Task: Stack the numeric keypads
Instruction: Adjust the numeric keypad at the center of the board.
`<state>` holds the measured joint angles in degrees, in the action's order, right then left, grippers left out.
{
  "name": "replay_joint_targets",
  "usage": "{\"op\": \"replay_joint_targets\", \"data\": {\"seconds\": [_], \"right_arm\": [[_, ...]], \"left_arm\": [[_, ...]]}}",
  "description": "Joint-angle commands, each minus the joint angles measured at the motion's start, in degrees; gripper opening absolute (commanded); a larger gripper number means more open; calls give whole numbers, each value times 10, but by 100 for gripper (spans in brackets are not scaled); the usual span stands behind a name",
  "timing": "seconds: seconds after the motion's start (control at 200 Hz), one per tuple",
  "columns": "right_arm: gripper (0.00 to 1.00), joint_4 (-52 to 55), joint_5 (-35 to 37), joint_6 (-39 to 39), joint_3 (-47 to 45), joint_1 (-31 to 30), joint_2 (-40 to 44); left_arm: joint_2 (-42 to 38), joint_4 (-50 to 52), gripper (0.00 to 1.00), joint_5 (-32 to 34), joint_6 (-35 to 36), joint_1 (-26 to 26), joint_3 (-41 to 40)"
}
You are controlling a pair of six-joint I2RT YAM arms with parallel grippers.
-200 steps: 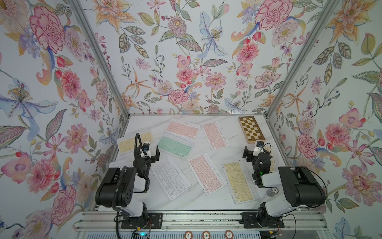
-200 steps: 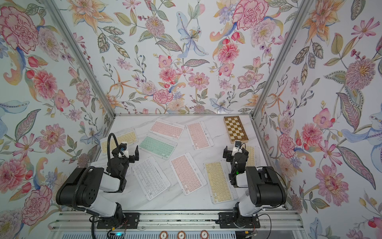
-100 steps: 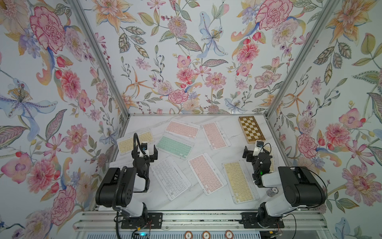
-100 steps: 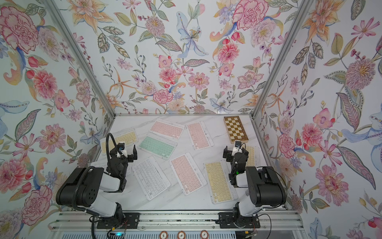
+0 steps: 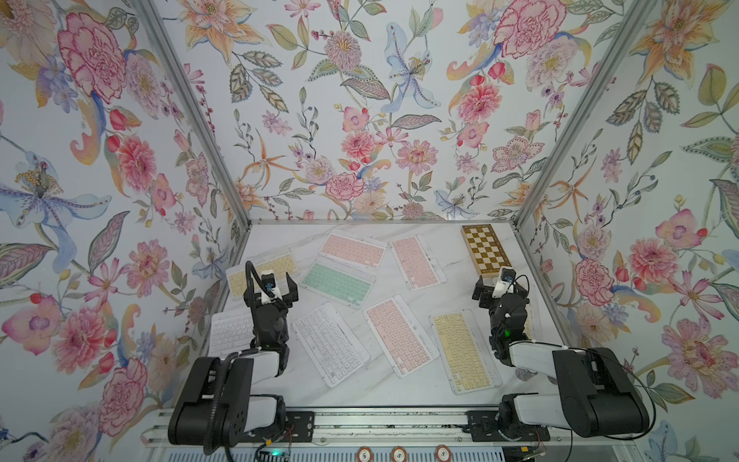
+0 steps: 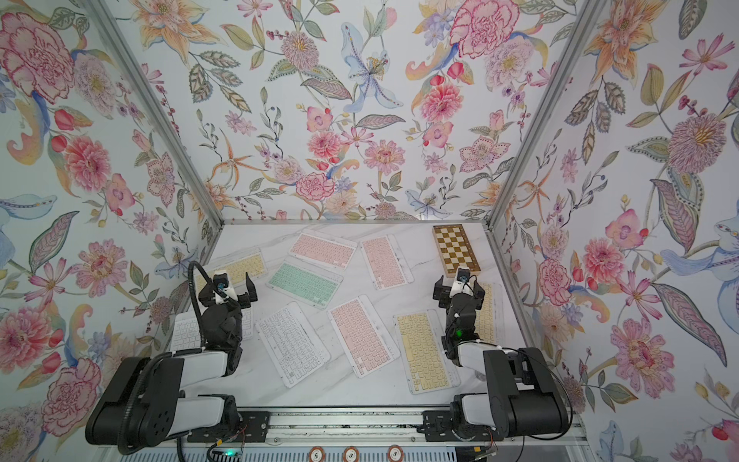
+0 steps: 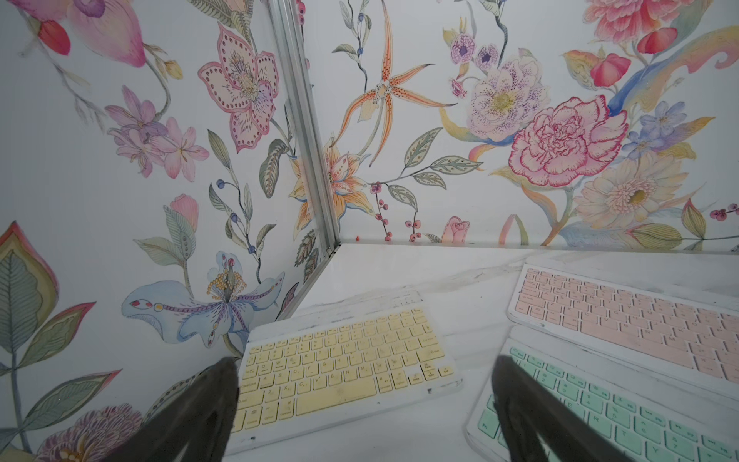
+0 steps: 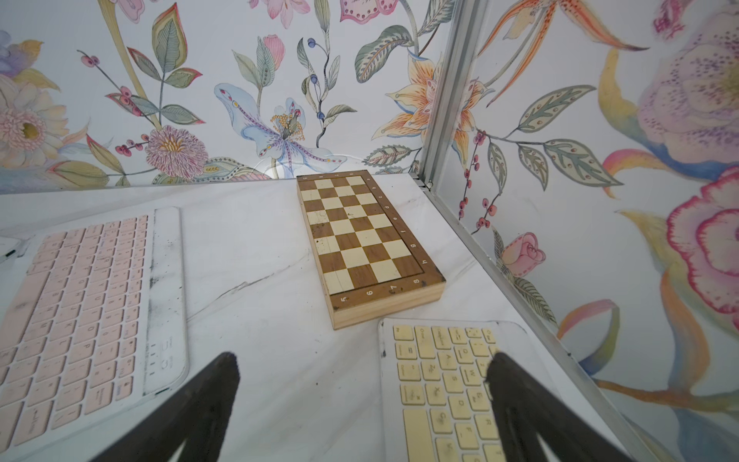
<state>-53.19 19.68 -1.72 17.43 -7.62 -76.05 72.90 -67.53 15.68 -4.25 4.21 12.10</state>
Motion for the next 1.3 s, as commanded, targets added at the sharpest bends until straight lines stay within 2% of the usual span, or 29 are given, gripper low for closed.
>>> {"op": "replay_joint_targets", "data": {"seconds": [0.0,0.03,0.06,0.135,0.19,0.245,0.27,0.34,0.395,0.465,0.586,0.676,0.731,0.796,0.846,0.906,0.946,1.021,1.091,1.176,1.296], "right_arm": [[99,90,22,25,36,-17,45],[99,91,6,48,34,-9,57],[99,90,-10,78,32,2,67],[99,114,-1,194,36,19,88],[99,159,-20,262,46,33,103],[99,198,-143,266,60,59,115],[99,206,-172,270,65,67,116],[99,202,-203,285,66,68,111],[99,197,-223,296,66,71,102],[99,244,-217,312,83,71,92],[99,424,-183,319,166,69,42],[99,509,-176,365,216,71,8],[99,537,-230,404,239,83,-1],[99,525,-350,389,242,100,-14],[99,502,-412,395,232,105,-30],[99,481,-431,405,221,104,-48],[99,487,-433,405,224,100,-62],[99,518,-411,383,240,75,-84],[99,554,-357,362,258,40,-92],[99,589,-290,346,278,-14,-92],[99,615,-238,353,288,-77,-94]], "left_arm": [[-30,100,99,61,-133,10,44],[-29,108,99,63,-179,9,51],[-32,119,99,36,-223,8,57],[-36,124,99,-74,-264,7,75],[-40,140,99,-120,-294,7,93],[-43,153,99,-155,-310,7,107],[-44,163,99,-168,-314,7,116],[-44,216,99,-193,-321,10,152],[-41,296,99,-196,-326,15,190],[-36,378,99,-196,-328,24,230],[-28,478,99,-145,-309,65,279],[-20,527,99,-89,-259,121,311],[-13,539,99,-50,-222,162,323],[-6,539,99,-22,-188,199,329],[1,533,100,-8,-166,222,329],[11,529,99,9,-149,246,330],[22,531,99,50,-135,269,334],[53,536,99,143,-64,327,356],[85,542,99,183,-10,365,381],[117,544,99,194,15,389,403],[154,572,99,178,-28,392,435]]}}
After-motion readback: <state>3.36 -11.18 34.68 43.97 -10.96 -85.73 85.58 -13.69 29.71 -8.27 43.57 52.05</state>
